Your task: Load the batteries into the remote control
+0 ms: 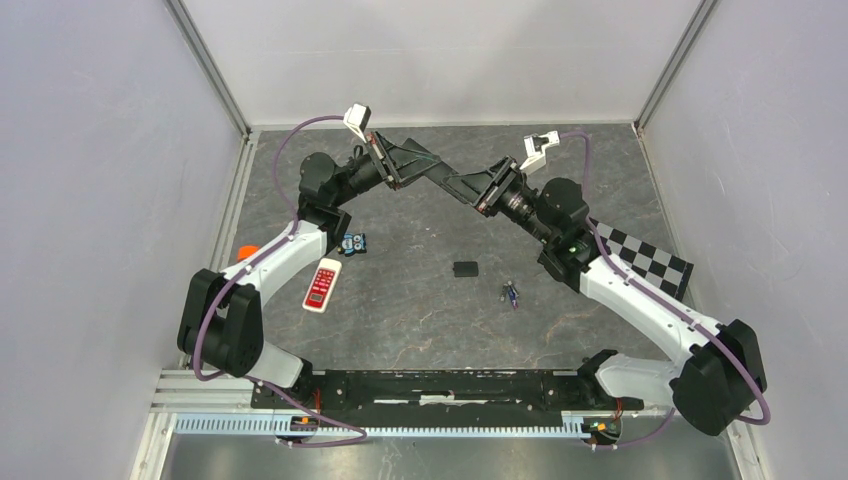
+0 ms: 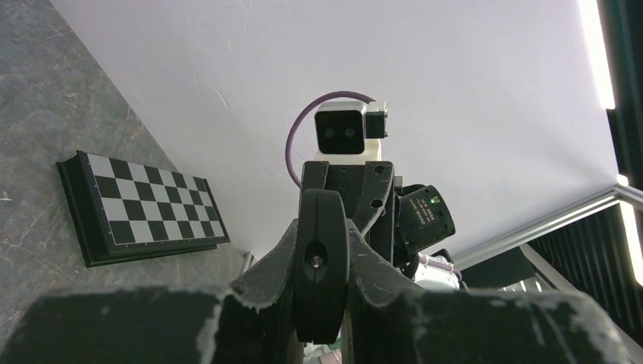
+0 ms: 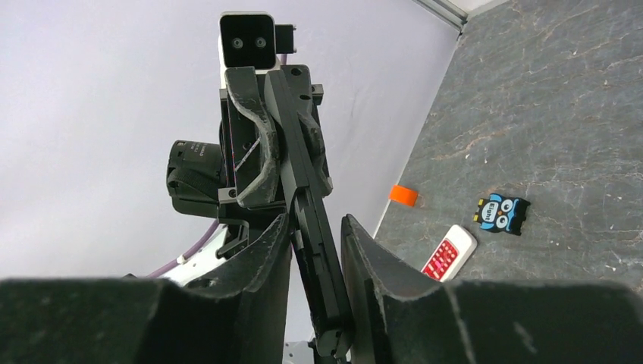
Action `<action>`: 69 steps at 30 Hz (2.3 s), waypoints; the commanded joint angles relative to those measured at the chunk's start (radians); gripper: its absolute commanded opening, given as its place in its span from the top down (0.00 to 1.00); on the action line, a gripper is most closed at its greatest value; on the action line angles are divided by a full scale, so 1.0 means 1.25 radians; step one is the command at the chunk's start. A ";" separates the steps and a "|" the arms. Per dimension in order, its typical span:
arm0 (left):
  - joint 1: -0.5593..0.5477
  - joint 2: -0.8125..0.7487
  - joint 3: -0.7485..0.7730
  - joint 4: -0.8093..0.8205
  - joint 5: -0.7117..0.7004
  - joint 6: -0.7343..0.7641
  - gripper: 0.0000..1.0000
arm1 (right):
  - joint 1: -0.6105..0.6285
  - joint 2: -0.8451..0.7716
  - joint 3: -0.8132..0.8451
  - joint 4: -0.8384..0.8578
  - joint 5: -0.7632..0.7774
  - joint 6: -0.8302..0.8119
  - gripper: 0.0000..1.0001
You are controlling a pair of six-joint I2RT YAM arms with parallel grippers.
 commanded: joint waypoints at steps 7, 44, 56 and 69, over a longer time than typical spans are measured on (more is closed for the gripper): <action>-0.001 -0.020 -0.019 0.040 -0.020 0.000 0.98 | -0.012 -0.040 -0.014 0.047 -0.028 -0.032 0.25; 0.022 -0.091 -0.065 0.037 0.093 0.193 0.98 | -0.080 -0.129 -0.062 -0.024 -0.087 -0.197 0.24; 0.039 -0.153 -0.130 0.010 0.249 0.341 0.98 | -0.080 -0.155 0.002 -0.466 0.063 -0.498 0.38; 0.040 -0.134 -0.107 -0.137 0.174 0.350 0.98 | -0.061 -0.186 -0.069 -0.116 -0.212 -0.490 0.37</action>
